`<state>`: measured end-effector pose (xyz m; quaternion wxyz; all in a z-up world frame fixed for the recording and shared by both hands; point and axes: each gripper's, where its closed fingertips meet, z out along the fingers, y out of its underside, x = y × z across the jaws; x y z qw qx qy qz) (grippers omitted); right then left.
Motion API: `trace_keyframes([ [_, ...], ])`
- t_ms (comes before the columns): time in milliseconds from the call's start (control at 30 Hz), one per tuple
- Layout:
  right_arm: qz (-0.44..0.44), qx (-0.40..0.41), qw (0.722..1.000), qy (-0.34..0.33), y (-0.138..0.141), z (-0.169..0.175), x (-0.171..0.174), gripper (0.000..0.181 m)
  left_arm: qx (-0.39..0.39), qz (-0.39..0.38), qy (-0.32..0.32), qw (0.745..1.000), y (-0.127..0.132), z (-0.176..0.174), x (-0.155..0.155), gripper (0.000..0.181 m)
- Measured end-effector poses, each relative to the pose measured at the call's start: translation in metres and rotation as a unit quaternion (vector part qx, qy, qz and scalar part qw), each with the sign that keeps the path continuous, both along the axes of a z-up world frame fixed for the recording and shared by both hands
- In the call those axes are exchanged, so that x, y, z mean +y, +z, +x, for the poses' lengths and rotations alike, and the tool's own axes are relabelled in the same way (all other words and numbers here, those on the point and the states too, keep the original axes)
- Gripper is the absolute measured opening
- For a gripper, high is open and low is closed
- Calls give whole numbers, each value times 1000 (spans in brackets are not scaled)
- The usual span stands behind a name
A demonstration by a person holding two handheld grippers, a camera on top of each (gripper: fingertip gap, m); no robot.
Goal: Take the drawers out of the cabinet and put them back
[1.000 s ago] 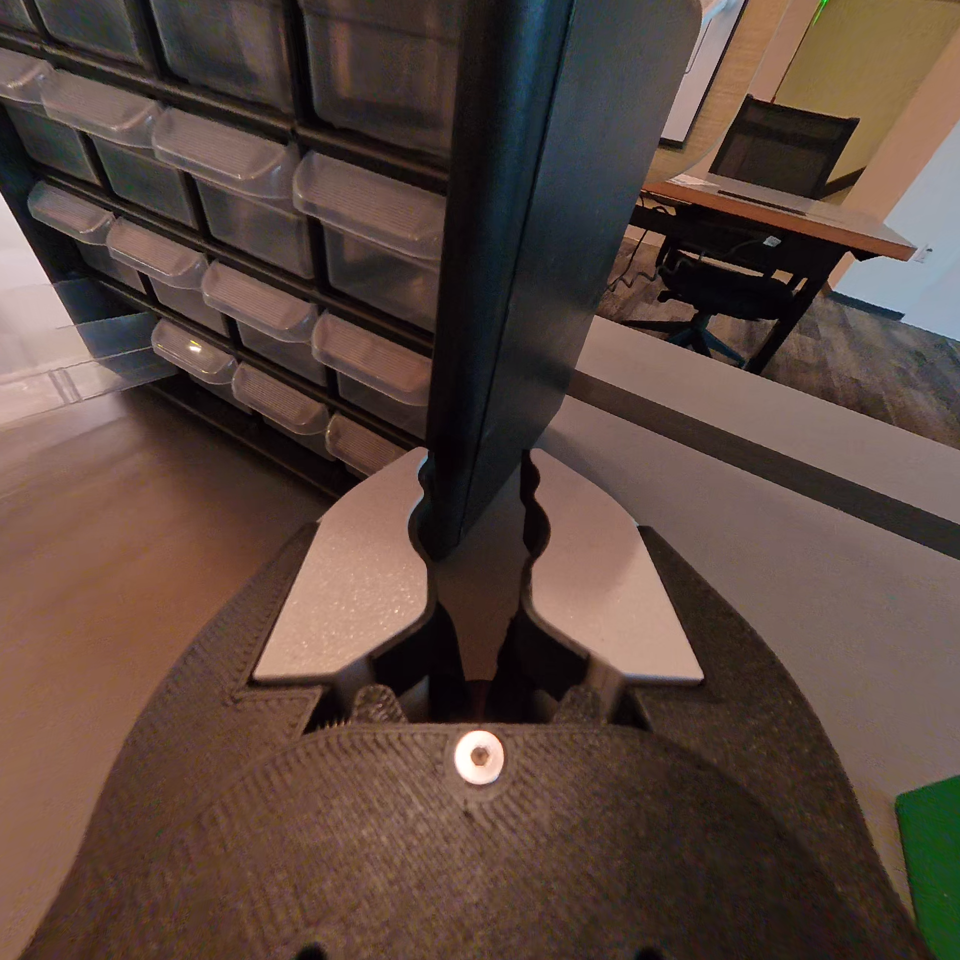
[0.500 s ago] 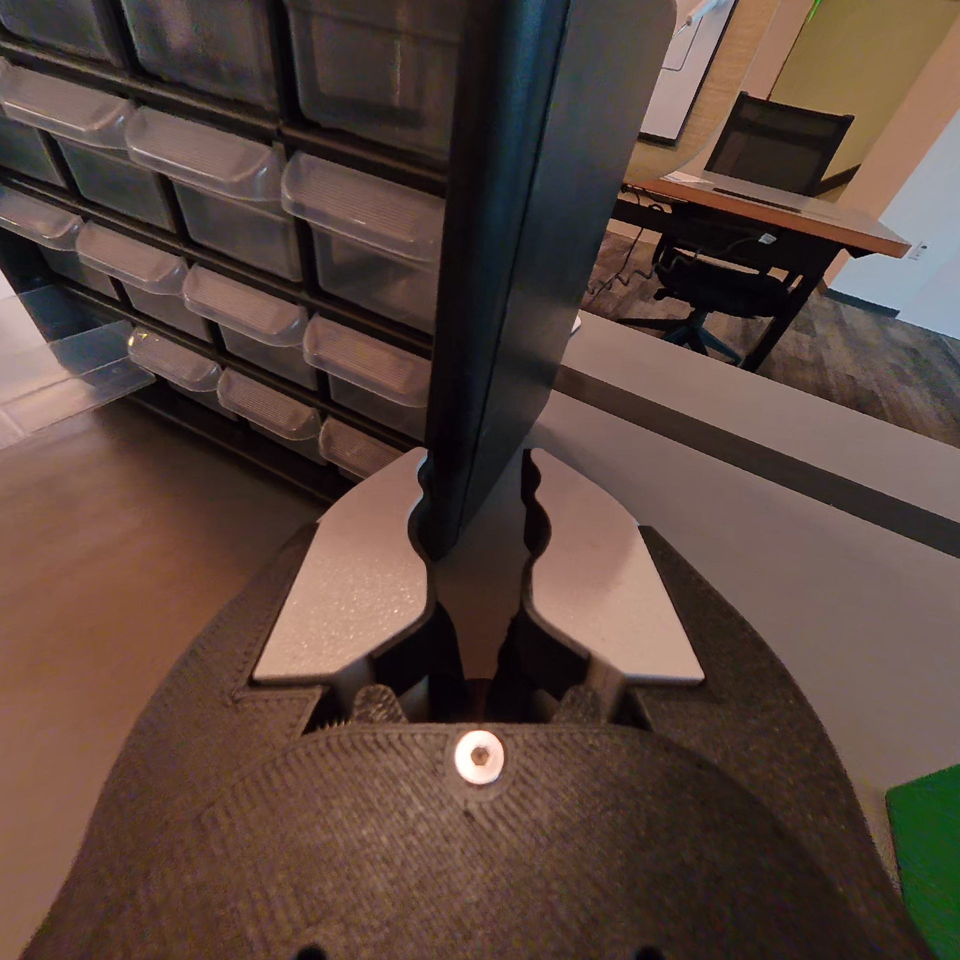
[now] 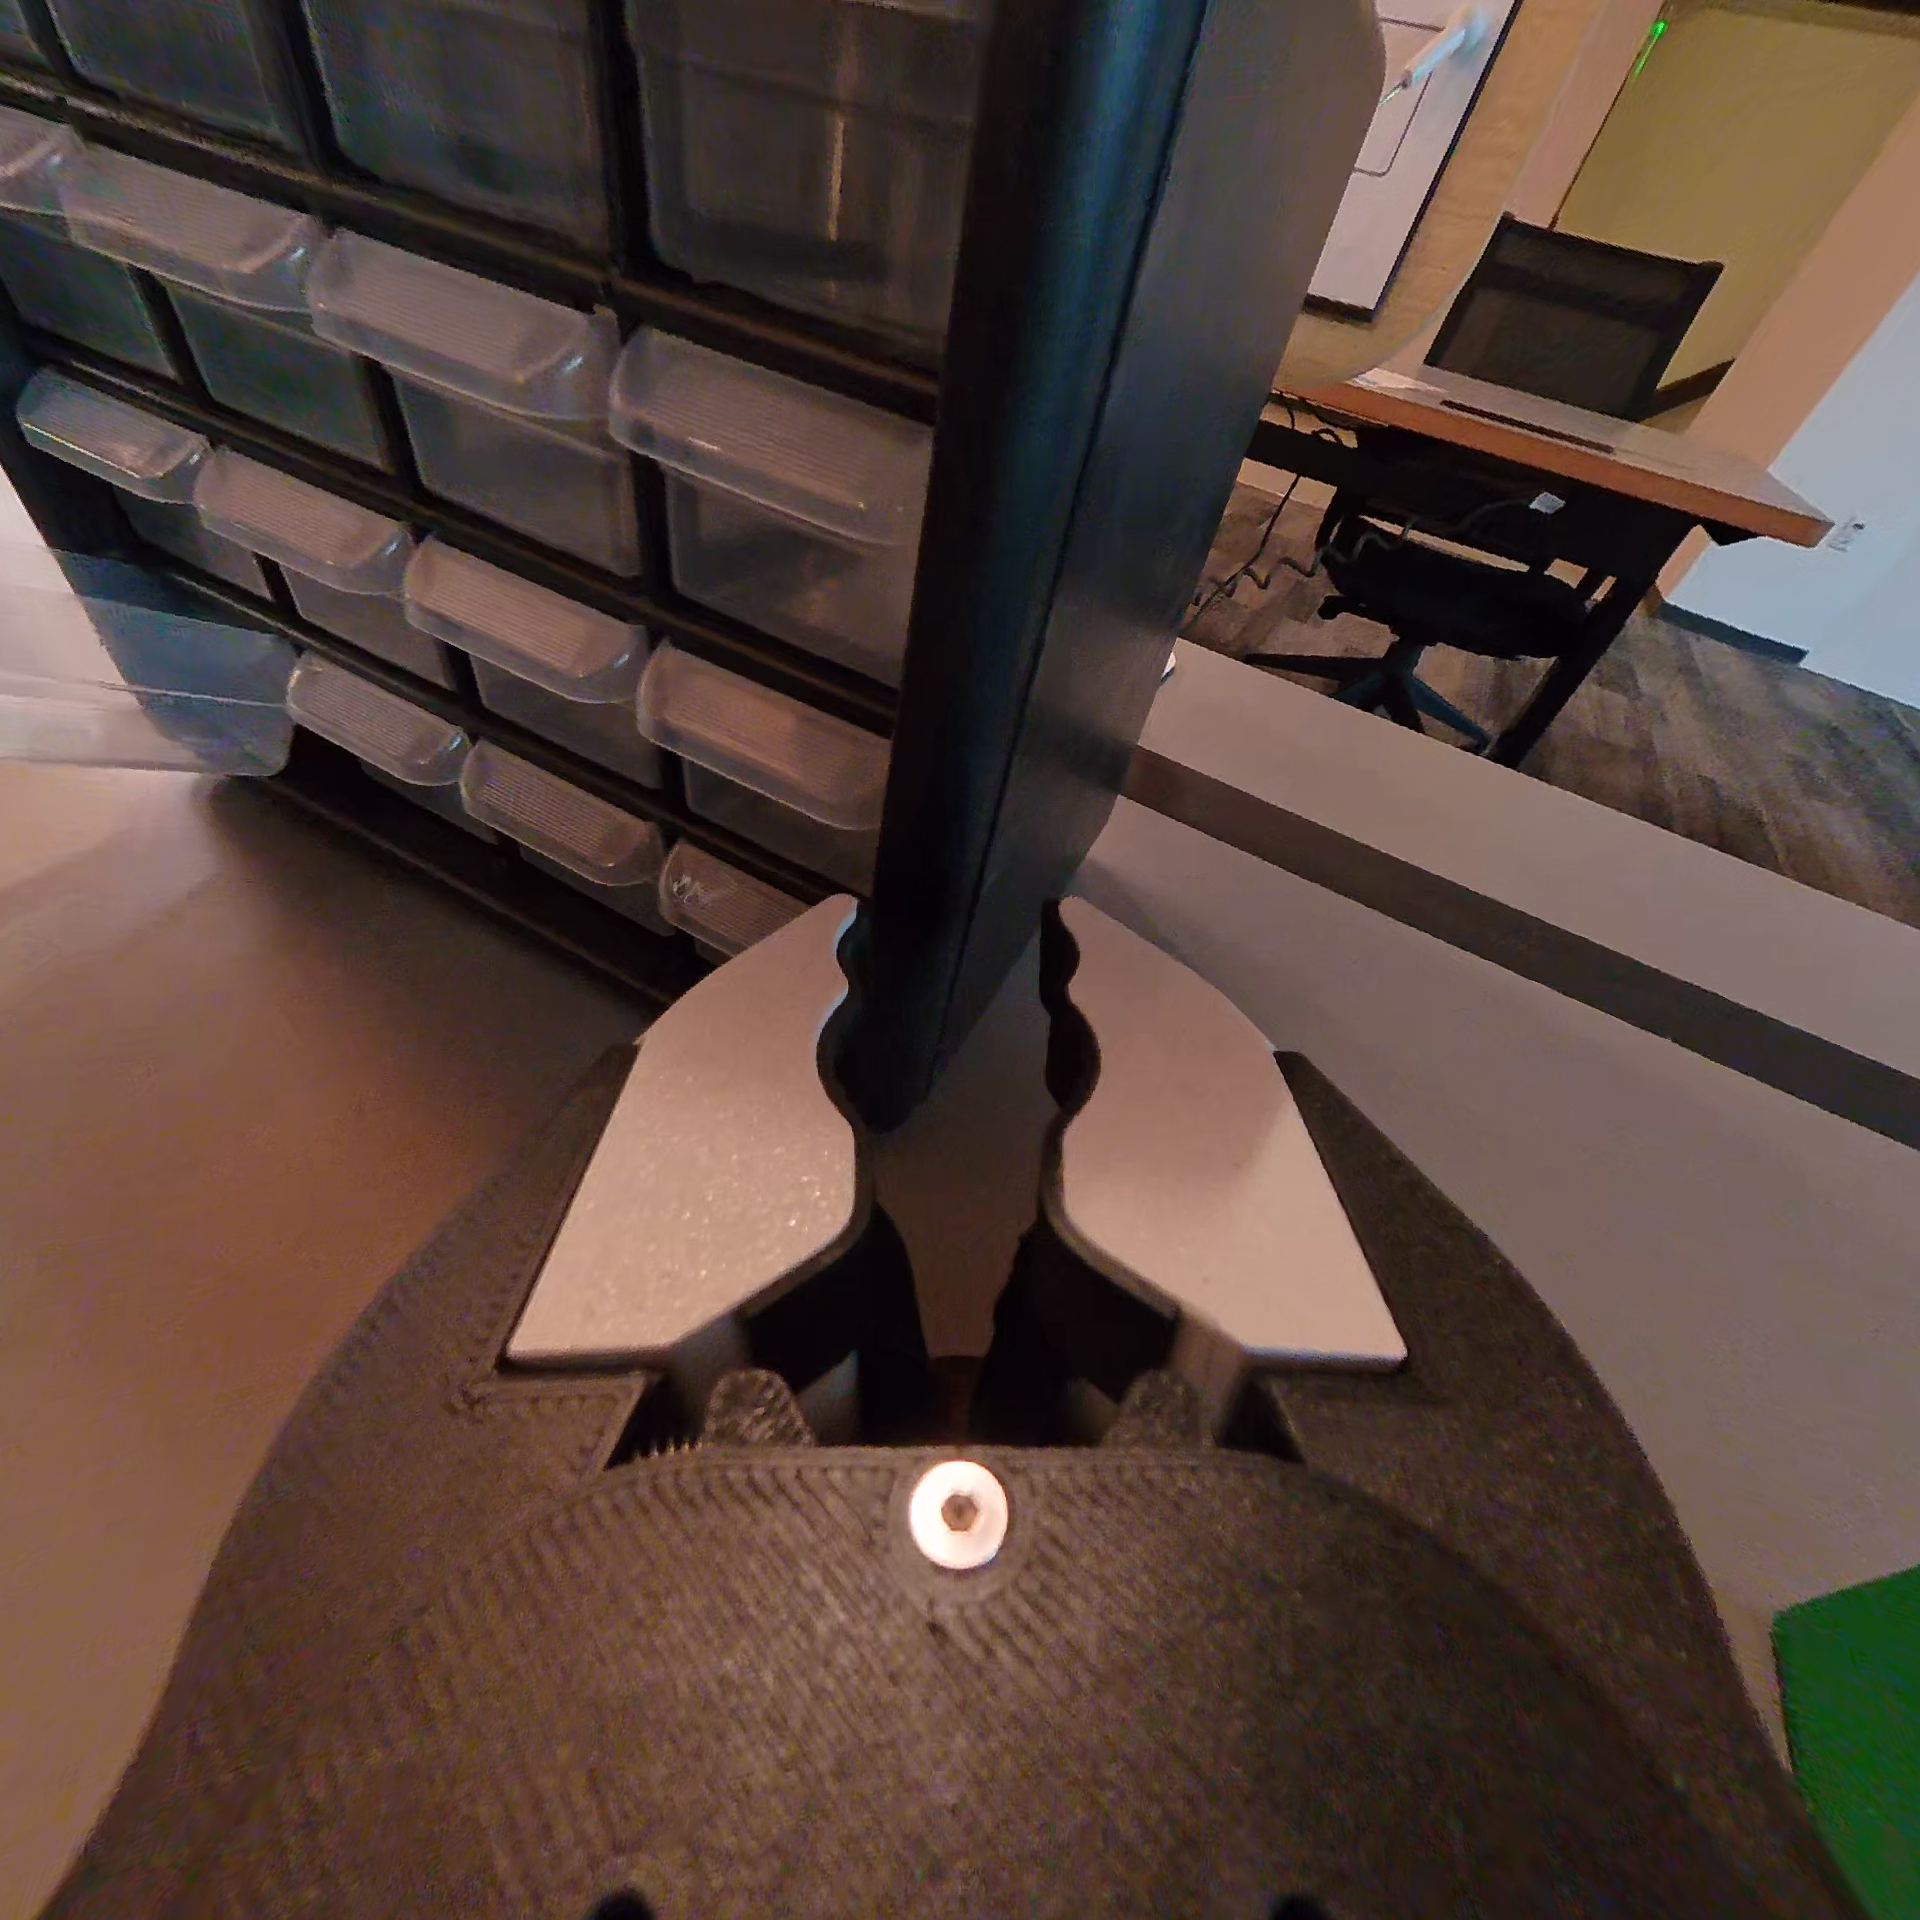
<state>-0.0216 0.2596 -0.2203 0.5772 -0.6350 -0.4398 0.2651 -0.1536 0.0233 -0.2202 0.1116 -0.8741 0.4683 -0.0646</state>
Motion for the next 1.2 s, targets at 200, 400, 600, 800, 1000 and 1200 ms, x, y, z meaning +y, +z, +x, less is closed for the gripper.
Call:
trace_keyframes([
  [200,5,-3,1000,6,2,0,-1,32,3,-2,-20,1000,-17,2,-12,14],
  [400,15,-14,1000,12,1,-3,-5,32,-47,-36,-6,998,2,2,-13,13],
  [600,54,-9,994,92,20,-8,-28,41,70,147,-78,984,-1,28,-19,14],
  [800,-25,50,975,216,63,-12,-83,62,136,426,-58,893,7,53,2,14],
  [1000,-161,133,923,323,92,-20,-129,78,263,609,-19,748,43,58,30,13],
  [1200,-240,164,863,412,90,-40,-183,86,301,637,-4,709,43,74,56,14],
])
